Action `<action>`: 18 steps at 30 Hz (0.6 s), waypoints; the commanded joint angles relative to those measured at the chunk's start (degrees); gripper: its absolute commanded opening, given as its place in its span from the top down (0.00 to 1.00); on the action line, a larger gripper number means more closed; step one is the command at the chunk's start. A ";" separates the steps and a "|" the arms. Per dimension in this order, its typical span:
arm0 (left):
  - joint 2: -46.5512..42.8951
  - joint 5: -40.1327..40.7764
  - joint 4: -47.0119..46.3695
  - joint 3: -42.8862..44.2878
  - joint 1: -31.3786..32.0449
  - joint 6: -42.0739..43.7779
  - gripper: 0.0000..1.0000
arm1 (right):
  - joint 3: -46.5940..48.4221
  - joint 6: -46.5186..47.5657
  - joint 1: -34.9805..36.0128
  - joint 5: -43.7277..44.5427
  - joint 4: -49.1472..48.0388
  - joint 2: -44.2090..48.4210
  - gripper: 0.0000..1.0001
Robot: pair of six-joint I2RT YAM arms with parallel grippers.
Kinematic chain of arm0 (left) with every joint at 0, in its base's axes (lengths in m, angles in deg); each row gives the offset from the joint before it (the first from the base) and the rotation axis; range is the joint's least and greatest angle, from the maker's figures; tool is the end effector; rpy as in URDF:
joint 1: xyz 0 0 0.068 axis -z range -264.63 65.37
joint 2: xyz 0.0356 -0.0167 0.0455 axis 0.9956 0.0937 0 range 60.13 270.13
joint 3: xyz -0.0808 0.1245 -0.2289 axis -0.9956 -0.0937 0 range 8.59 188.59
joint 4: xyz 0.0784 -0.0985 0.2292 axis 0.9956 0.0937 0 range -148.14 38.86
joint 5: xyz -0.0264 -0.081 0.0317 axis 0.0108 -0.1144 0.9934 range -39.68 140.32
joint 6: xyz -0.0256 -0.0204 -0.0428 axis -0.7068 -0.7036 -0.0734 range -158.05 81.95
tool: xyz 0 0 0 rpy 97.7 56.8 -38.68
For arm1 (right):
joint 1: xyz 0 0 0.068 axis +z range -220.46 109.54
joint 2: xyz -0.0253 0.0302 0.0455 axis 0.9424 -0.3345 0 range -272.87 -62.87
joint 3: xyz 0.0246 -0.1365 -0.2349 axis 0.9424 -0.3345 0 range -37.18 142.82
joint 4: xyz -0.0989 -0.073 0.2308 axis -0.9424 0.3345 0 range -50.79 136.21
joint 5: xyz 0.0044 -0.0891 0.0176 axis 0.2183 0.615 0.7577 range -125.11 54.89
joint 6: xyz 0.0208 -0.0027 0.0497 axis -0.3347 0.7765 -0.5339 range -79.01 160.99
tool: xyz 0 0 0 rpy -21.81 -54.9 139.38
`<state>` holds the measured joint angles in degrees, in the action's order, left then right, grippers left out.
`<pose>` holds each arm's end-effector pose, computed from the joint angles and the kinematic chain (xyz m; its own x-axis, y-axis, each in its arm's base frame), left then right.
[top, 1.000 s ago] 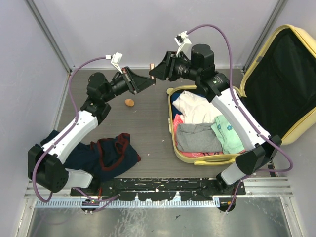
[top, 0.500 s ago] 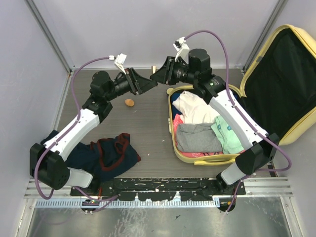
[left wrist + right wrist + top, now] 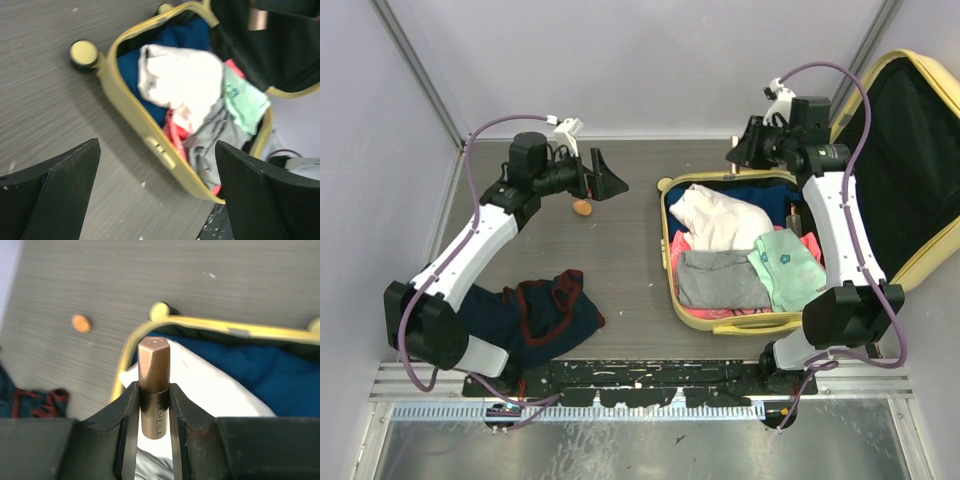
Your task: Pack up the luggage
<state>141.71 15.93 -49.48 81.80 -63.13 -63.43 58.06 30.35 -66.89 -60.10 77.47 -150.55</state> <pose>0.3010 -0.1401 0.3681 -0.5911 -0.1474 -0.7930 0.6104 0.5609 -0.5593 0.3341 0.0358 0.4147 -0.5781 0.1316 -0.8053 -0.3177 0.8727 0.3707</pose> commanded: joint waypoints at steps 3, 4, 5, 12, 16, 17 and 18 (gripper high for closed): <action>6.09 6.95 17.03 6.78 -1.82 15.08 0.02 | -3.23 22.63 -7.87 10.43 14.02 5.50 1.00; 6.96 8.68 18.44 7.56 -2.05 16.56 0.02 | -4.43 24.83 -9.54 11.84 14.47 5.77 1.00; 8.02 10.21 19.70 8.28 -2.38 18.01 0.02 | -5.63 26.95 -11.14 13.43 14.77 5.96 1.00; 16.68 14.01 24.90 14.53 -6.92 21.96 0.02 | -12.89 35.39 -17.26 21.42 12.38 2.67 1.00; 22.09 14.13 28.57 18.76 -8.42 24.15 0.02 | -15.69 37.70 -17.98 23.77 8.07 0.23 0.96; 23.44 14.20 29.62 19.93 -8.73 24.64 0.01 | -15.90 37.86 -18.00 24.03 7.38 -0.35 0.92; 24.67 14.24 30.14 20.75 -9.05 25.19 0.00 | -15.90 37.94 -17.99 24.29 6.82 -0.91 0.89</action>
<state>163.57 29.26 -23.49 97.66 -71.06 -42.19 42.37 64.25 -84.72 -39.42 89.69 -150.31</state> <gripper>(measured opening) 0.983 0.308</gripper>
